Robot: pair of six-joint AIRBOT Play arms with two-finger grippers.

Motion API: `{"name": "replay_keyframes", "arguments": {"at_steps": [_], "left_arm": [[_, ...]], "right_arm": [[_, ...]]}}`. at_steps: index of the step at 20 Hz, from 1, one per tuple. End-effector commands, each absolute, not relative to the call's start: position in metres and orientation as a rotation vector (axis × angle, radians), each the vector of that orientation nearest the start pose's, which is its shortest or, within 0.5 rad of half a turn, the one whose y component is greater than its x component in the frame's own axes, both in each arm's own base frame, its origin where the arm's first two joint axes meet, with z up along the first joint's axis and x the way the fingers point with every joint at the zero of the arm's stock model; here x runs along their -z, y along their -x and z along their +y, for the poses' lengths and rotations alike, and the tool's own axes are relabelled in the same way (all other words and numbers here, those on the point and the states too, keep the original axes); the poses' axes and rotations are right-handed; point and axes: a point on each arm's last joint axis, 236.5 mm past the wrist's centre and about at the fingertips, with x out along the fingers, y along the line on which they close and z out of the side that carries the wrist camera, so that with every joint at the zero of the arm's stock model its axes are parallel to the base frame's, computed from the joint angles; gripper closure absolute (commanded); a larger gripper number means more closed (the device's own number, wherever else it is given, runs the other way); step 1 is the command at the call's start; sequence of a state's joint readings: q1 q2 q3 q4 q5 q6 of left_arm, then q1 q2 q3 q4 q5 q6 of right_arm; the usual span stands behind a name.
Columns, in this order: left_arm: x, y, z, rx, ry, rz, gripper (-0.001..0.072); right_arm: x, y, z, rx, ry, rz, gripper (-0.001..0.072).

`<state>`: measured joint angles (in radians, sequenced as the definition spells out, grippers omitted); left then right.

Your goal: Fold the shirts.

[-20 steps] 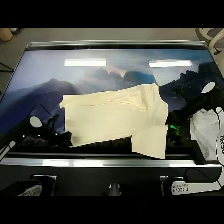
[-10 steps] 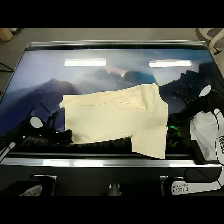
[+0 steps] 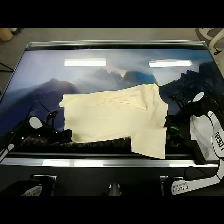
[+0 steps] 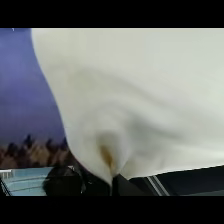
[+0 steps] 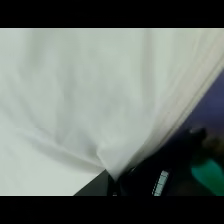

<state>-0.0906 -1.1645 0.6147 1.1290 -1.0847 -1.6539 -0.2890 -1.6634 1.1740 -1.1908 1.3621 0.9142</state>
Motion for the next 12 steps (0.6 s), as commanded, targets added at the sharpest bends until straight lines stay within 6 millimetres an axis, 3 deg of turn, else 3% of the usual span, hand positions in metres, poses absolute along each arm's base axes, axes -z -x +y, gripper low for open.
{"name": "replay_keyframes", "arguments": {"at_steps": [1, 2, 4, 5, 6, 7, 8, 9, 10, 11, 12], "left_arm": [[0.085, -0.242, -0.114, 0.155, 0.463, 1.598, 0.0681], [0.067, -0.258, -0.116, 0.179, 0.454, 1.538, 0.0682], [-0.006, -0.306, -0.115, 0.231, 0.409, 1.298, 0.0682], [-0.069, -0.331, -0.112, 0.277, 0.336, 1.114, 0.0682], [-0.142, -0.346, -0.107, 0.317, 0.247, 0.91, 0.0681], [-0.232, -0.352, -0.098, 0.321, 0.17, 0.665, 0.0682], [-0.321, -0.345, -0.085, 0.292, 0.123, 0.422, 0.0682], [-0.414, -0.32, -0.069, 0.252, 0.086, 0.16, 0.0682], [-0.491, -0.282, -0.056, 0.223, 0.066, -0.067, 0.0682], [-0.54, -0.243, -0.051, 0.219, 0.069, -0.222, 0.0681], [-0.572, -0.208, -0.047, 0.225, 0.108, -0.334, 0.0682]], "right_arm": [[0.095, -0.344, 0.005, -0.591, -0.203, 1.546, 0.0689], [0.072, -0.359, 0.015, -0.641, -0.196, 1.437, 0.069], [-0.015, -0.402, 0.034, -0.703, -0.137, 1.118, 0.0689], [-0.08, -0.423, 0.038, -0.692, -0.055, 0.911, 0.0691], [-0.149, -0.432, 0.038, -0.664, 0.065, 0.717, 0.069], [-0.226, -0.427, 0.036, -0.608, 0.223, 0.519, 0.069], [-0.297, -0.411, 0.035, -0.537, 0.38, 0.336, 0.0689], [-0.371, -0.382, 0.036, -0.437, 0.532, 0.141, 0.0689], [-0.435, -0.343, 0.038, -0.328, 0.615, -0.036, 0.0689], [-0.486, -0.302, 0.041, -0.231, 0.643, -0.189, 0.0689], [-0.523, -0.26, 0.046, -0.154, 0.658, -0.317, 0.0689]]}}
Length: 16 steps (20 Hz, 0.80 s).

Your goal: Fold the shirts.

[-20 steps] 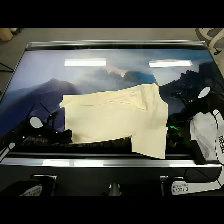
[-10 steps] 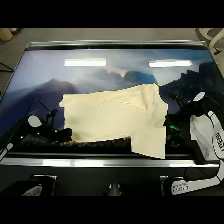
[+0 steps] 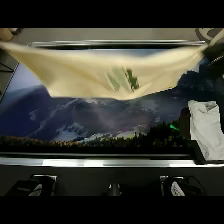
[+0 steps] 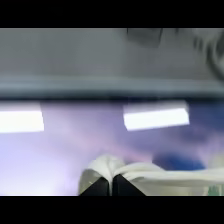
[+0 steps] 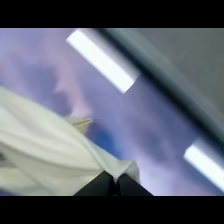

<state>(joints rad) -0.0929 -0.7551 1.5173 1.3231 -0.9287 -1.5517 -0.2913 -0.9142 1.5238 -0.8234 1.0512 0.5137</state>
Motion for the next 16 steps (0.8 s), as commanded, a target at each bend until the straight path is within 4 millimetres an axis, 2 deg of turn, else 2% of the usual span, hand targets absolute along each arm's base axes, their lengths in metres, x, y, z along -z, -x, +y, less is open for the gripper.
{"name": "replay_keyframes", "arguments": {"at_steps": [1, 2, 4, 7, 9, 11, 13, 16], "left_arm": [[-0.586, -0.185, -0.044, 0.238, 0.158, -0.389, 0.0682], [-0.588, -0.174, -0.043, 0.244, 0.184, -0.4, 0.0682], [-0.578, -0.175, -0.044, 0.242, 0.175, -0.353, 0.0682], [-0.56, -0.195, -0.042, 0.211, 0.132, -0.277, 0.0681], [-0.536, -0.219, -0.038, 0.177, 0.104, -0.171, 0.0681], [-0.49, -0.251, -0.035, 0.14, 0.074, 0.018, 0.0681], [-0.432, -0.29, -0.036, 0.123, 0.056, 0.249, 0.0681], [-0.337, -0.348, -0.043, 0.116, 0.042, 0.579, 0.0681]], "right_arm": [[-0.544, -0.228, 0.049, -0.106, 0.652, -0.394, 0.0689], [-0.556, -0.203, 0.051, -0.075, 0.638, -0.439, 0.0689], [-0.559, -0.183, 0.05, -0.041, 0.646, -0.446, 0.0689], [-0.548, -0.188, 0.042, -0.023, 0.627, -0.381, 0.0689], [-0.528, -0.202, 0.042, -0.066, 0.608, -0.299, 0.0689], [-0.489, -0.229, 0.044, -0.151, 0.603, -0.143, 0.0689], [-0.433, -0.263, 0.037, -0.238, 0.58, 0.083, 0.0689], [-0.314, -0.314, 0.016, -0.385, 0.453, 0.538, 0.0689]]}}
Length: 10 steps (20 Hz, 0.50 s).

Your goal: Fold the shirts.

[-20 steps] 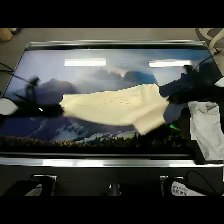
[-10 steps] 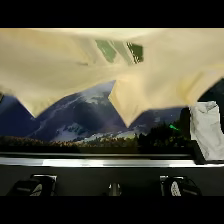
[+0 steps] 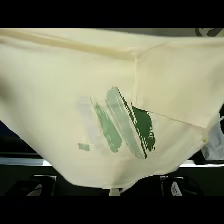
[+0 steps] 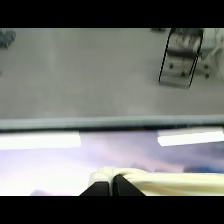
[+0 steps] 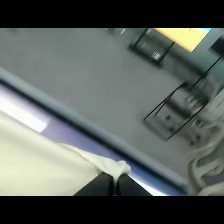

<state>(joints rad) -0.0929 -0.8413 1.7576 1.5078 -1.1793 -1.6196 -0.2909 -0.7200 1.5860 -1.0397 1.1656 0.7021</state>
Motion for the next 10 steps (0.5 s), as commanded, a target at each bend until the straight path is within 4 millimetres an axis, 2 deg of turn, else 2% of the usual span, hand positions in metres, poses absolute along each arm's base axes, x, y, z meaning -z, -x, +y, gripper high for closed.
{"name": "replay_keyframes", "arguments": {"at_steps": [1, 4, 6, 8, 10], "left_arm": [[-0.299, -0.368, -0.044, 0.111, 0.037, 0.678, 0.0681], [-0.181, -0.414, -0.049, 0.099, 0.029, 0.924, 0.0681], [-0.115, -0.439, -0.051, 0.102, 0.009, 1.021, 0.0682], [-0.066, -0.46, -0.052, 0.097, 0.008, 1.096, 0.0682], [-0.03, -0.478, -0.051, 0.089, 0.011, 1.135, 0.0682]], "right_arm": [[-0.273, -0.328, 0.011, -0.437, 0.401, 0.682, 0.069], [-0.176, -0.379, 0.014, -0.545, 0.297, 0.924, 0.069], [-0.12, -0.42, 0.024, -0.544, 0.285, 1.012, 0.069], [-0.079, -0.465, 0.045, -0.521, 0.25, 0.998, 0.0689], [-0.051, -0.505, 0.058, -0.468, 0.21, 0.946, 0.0689]]}}
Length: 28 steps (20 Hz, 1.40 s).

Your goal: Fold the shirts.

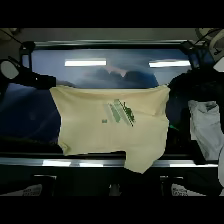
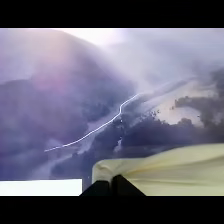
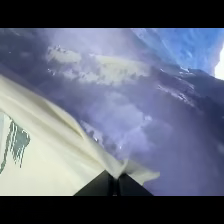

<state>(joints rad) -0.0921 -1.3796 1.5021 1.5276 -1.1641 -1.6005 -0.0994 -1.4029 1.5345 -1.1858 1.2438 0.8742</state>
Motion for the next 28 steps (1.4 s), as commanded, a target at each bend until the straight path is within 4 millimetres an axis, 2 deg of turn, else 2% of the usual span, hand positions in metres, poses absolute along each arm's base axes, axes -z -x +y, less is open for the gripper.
{"name": "replay_keyframes", "arguments": {"at_steps": [1, 4, 7, 9, 11, 13, 15, 17, 19, 22, 25, 28], "left_arm": [[-0.019, -0.487, -0.049, 0.079, 0.018, 1.142, 0.0682], [-0.003, -0.518, -0.031, 0.044, 0.043, 1.109, 0.0682], [0.009, -0.538, -0.01, 0.002, 0.122, 1.098, 0.0682], [0.021, -0.541, -0.011, 0.017, 0.253, 1.12, 0.0682], [0.03, -0.542, -0.02, 0.042, 0.355, 1.137, 0.0681], [0.021, -0.543, -0.022, 0.066, 0.334, 1.123, 0.0681], [0.005, -0.529, -0.025, 0.136, 0.241, 1.155, 0.0681], [0.007, -0.496, -0.024, 0.155, 0.199, 1.281, 0.0681], [0.025, -0.452, -0.031, 0.187, 0.201, 1.475, 0.0681], [0.053, -0.408, -0.036, 0.202, 0.214, 1.643, 0.0681], [0.071, -0.383, -0.038, 0.193, 0.238, 1.734, 0.0681], [0.079, -0.377, -0.038, 0.184, 0.248, 1.756, 0.068]], "right_arm": [[-0.043, -0.523, 0.061, -0.436, 0.194, 0.907, 0.0689], [-0.036, -0.562, 0.055, -0.353, 0.163, 0.799, 0.0689], [-0.035, -0.581, 0.047, -0.306, 0.165, 0.732, 0.0689], [-0.023, -0.581, 0.048, -0.311, 0.161, 0.757, 0.0689], [-0.002, -0.57, 0.052, -0.344, 0.157, 0.834, 0.0689], [-0.004, -0.56, 0.052, -0.373, 0.199, 0.858, 0.0689], [-0.02, -0.55, 0.044, -0.375, 0.277, 0.867, 0.0689], [-0.021, -0.526, 0.033, -0.385, 0.361, 0.957, 0.0689], [0.002, -0.485, 0.028, -0.44, 0.389, 1.149, 0.0689], [0.034, -0.434, 0.03, -0.533, 0.355, 1.397, 0.0689], [0.048, -0.421, 0.032, -0.541, 0.315, 1.477, 0.0689], [0.06, -0.418, 0.033, -0.503, 0.253, 1.518, 0.0689]]}}
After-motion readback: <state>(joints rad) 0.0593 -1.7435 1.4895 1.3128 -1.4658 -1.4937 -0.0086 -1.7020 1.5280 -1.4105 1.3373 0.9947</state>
